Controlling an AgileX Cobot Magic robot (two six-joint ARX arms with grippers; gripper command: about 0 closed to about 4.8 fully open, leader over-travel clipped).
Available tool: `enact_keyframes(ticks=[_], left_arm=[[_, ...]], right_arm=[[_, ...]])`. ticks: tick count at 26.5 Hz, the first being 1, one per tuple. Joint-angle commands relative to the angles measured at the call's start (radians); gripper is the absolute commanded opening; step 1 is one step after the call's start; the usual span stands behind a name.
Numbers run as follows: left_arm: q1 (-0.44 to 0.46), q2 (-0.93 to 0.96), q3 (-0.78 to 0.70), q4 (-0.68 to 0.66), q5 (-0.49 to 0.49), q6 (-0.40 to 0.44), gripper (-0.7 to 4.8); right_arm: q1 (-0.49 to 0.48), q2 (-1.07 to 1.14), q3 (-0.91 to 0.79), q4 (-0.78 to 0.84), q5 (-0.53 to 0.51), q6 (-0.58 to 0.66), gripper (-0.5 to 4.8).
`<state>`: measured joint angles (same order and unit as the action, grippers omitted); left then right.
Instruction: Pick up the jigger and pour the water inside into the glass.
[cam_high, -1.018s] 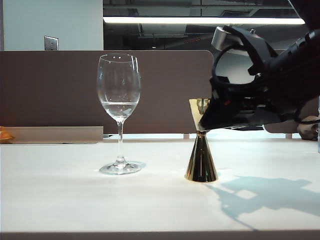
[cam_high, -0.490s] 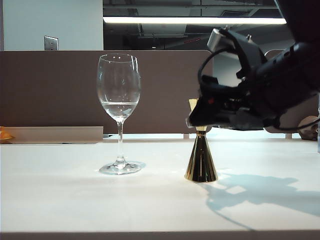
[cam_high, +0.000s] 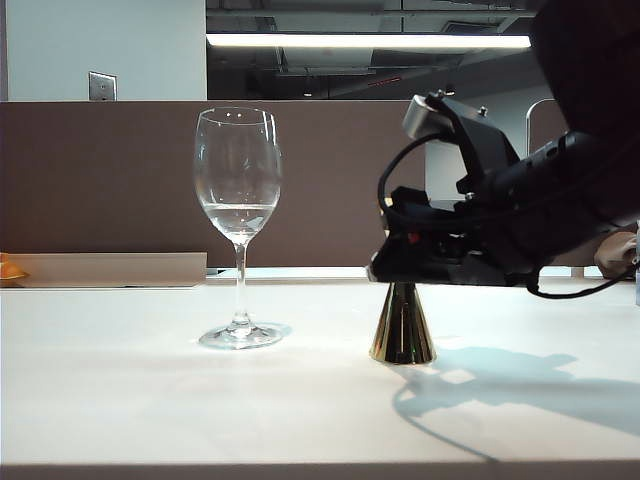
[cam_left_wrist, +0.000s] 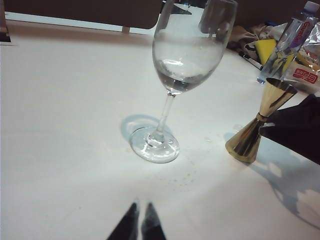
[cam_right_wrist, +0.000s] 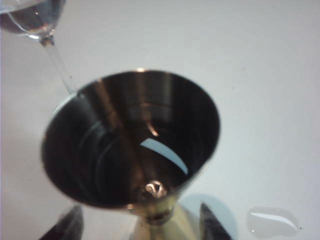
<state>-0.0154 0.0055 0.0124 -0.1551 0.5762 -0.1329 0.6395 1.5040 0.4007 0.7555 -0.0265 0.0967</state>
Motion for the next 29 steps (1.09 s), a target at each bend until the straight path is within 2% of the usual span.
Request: enact_keyframes(ticks=[1,12,29], left_arm=[[0.001,0.0,0.004,-0.012,0.011,-0.006,0.23],[0.001,0.0,0.004,-0.012,0.011,-0.006,0.23],[0.001,0.0,0.004,-0.012,0.011,-0.006,0.23]], right_arm=[[0.0,0.019,0.005,0.057,-0.003,0.008,2.64],[-0.002,0.1,0.09,0.063,-0.033,0.009,2.61],[-0.04,0.112,0.089,0.025,-0.048,0.009,2.38]])
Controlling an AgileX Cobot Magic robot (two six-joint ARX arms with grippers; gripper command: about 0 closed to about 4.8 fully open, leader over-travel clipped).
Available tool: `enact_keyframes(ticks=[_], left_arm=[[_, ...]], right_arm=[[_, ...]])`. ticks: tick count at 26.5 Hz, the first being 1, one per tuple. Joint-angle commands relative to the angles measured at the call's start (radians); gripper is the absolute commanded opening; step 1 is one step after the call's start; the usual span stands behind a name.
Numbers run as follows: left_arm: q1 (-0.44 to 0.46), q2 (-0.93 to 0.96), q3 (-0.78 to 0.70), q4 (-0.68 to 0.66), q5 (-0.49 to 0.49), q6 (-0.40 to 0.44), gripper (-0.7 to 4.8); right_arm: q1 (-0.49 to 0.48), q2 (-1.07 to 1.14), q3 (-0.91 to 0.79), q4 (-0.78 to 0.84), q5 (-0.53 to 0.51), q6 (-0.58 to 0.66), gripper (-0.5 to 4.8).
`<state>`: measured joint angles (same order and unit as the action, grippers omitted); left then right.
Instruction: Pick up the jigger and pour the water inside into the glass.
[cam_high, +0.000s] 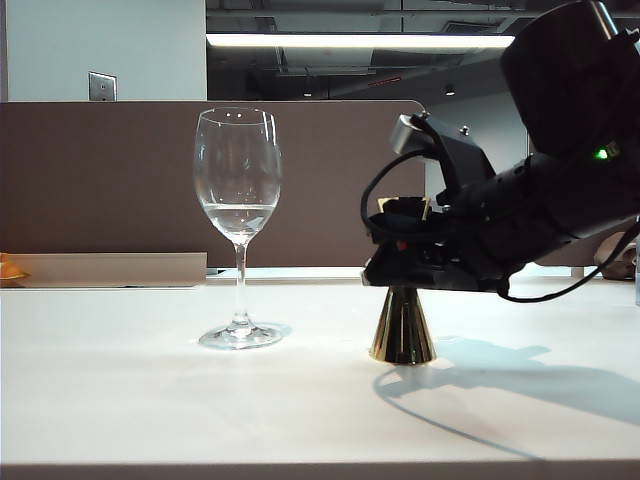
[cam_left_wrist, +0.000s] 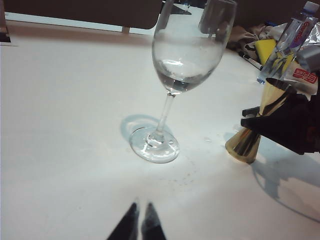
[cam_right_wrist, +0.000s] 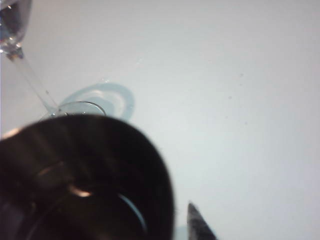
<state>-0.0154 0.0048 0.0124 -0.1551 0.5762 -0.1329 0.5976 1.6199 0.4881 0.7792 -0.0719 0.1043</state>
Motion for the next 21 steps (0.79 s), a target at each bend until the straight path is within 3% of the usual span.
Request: enact_keyframes(ticks=[1,4,5,7,18,21], left_arm=[[0.001,0.001,0.004,-0.012,0.011,-0.006,0.23],[0.001,0.001,0.004,-0.012,0.011,-0.006,0.23],[0.001,0.001,0.004,-0.012,0.011,-0.006,0.23],[0.001,0.001,0.004,-0.012,0.011,-0.006,0.23],[0.001,0.001,0.004,-0.012,0.011,-0.006,0.23],[0.001,0.001,0.004,-0.012,0.011,-0.006,0.23]], right_arm=[[0.002,-0.004,0.002,0.001,-0.002,0.002,2.38],[0.002,-0.004,0.002,0.0,-0.002,0.004,2.32],[0.002,-0.005,0.002,-0.004,-0.002,0.004,1.78],[0.002,-0.008,0.002,-0.01,-0.002,0.005,1.37],[0.002,-0.017,0.002,-0.019,-0.001,0.004,1.29],[0.002,-0.021,0.002,-0.019,-0.001,0.004,0.67]])
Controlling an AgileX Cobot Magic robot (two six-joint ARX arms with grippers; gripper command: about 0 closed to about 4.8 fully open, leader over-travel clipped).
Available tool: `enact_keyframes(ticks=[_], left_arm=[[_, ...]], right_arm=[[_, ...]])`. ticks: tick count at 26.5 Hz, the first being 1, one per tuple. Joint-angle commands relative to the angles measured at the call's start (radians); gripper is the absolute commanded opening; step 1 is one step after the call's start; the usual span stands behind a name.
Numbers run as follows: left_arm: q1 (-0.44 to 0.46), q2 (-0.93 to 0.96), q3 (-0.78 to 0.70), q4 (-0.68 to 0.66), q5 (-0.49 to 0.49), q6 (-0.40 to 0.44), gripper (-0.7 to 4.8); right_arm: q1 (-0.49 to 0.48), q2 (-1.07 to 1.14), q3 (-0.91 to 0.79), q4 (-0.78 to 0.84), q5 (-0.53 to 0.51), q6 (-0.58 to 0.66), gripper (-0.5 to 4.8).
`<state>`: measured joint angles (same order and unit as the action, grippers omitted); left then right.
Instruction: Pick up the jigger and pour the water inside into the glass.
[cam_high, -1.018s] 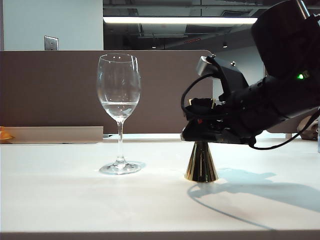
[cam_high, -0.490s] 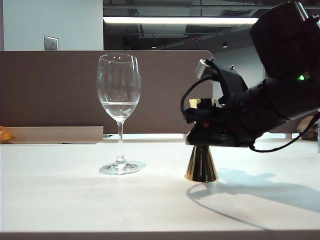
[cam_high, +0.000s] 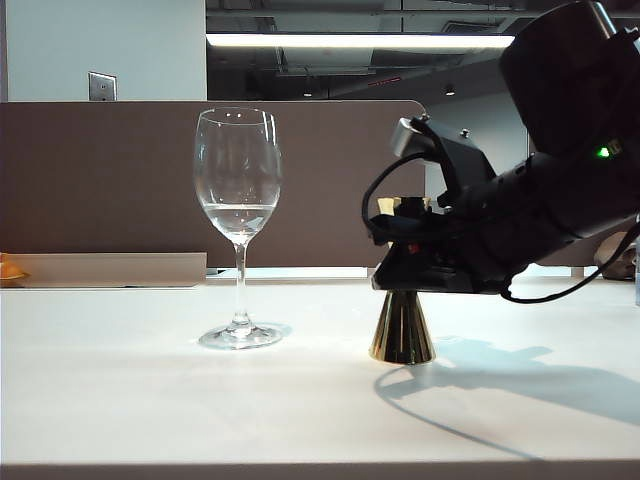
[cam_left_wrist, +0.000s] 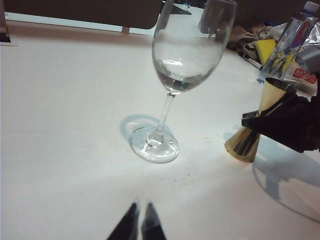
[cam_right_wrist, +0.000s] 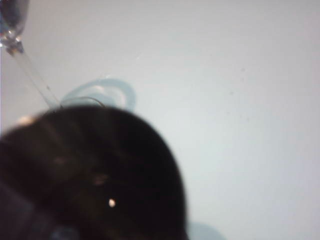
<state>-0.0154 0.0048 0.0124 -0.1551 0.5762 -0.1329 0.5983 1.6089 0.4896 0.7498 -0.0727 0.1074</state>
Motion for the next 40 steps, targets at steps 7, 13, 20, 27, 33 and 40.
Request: enact_keyframes(ticks=[7,13,20,27,33,40], left_arm=[[0.001,0.001,0.004,-0.012,0.011,-0.006,0.23],[0.001,0.001,0.004,-0.012,0.011,-0.006,0.23],[0.001,0.001,0.004,-0.012,0.011,-0.006,0.23],[0.001,0.001,0.004,-0.012,0.011,-0.006,0.23],[0.001,0.001,0.004,-0.012,0.011,-0.006,0.23],[0.001,0.001,0.004,-0.013,0.011,-0.006,0.23]], right_arm=[[0.001,-0.032,0.0,0.0,0.0,0.0,0.62],[0.001,-0.105,0.001,-0.071,0.003,-0.047,0.39],[0.001,-0.217,0.049,-0.256,0.003,-0.146,0.08],[0.001,-0.245,0.232,-0.442,0.011,-0.194,0.06],[-0.019,-0.217,0.502,-0.648,0.03,-0.301,-0.01],[-0.018,-0.133,0.681,-0.747,0.029,-0.323,-0.01]])
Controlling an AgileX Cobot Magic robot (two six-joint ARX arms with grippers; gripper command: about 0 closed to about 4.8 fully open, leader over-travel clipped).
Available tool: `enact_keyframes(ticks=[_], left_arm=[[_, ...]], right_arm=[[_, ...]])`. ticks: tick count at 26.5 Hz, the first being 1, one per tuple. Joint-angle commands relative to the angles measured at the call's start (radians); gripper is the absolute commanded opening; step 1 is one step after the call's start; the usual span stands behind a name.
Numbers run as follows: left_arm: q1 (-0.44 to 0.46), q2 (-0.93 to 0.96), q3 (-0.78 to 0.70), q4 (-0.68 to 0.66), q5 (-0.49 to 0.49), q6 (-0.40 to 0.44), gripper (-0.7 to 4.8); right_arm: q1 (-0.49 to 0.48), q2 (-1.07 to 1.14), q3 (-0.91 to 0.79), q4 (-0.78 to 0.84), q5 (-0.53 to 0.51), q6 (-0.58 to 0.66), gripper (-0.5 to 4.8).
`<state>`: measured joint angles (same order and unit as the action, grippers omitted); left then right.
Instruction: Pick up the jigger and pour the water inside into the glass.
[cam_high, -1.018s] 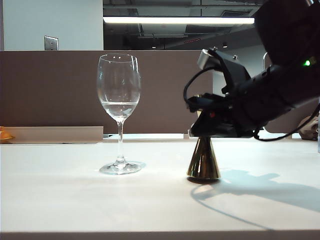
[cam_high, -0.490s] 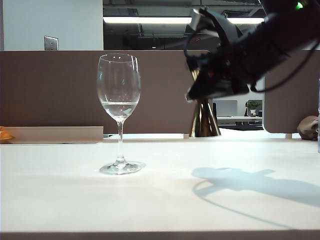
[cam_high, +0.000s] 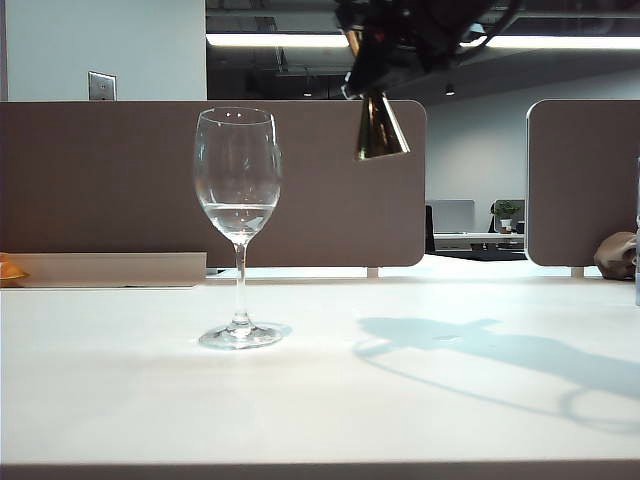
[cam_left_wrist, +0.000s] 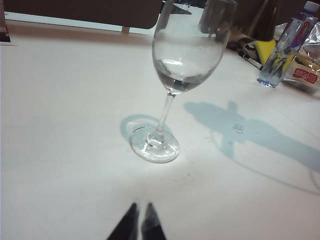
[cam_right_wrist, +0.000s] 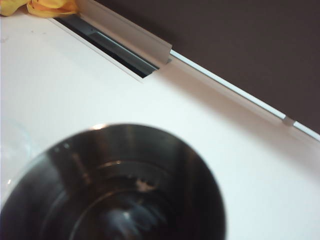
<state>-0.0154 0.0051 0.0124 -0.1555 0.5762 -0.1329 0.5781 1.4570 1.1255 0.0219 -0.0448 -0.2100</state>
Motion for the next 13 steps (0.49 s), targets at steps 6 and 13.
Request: enact_keyframes(ticks=[6,13], left_arm=[[0.001,0.001,0.004,-0.012,0.011,-0.006,0.23],[0.001,0.001,0.004,-0.012,0.011,-0.006,0.23]], right_arm=[[0.011,0.074,0.125,-0.096,0.013,-0.085,-0.01],[0.044,0.109,0.157,-0.127,0.054,-0.143,-0.01]])
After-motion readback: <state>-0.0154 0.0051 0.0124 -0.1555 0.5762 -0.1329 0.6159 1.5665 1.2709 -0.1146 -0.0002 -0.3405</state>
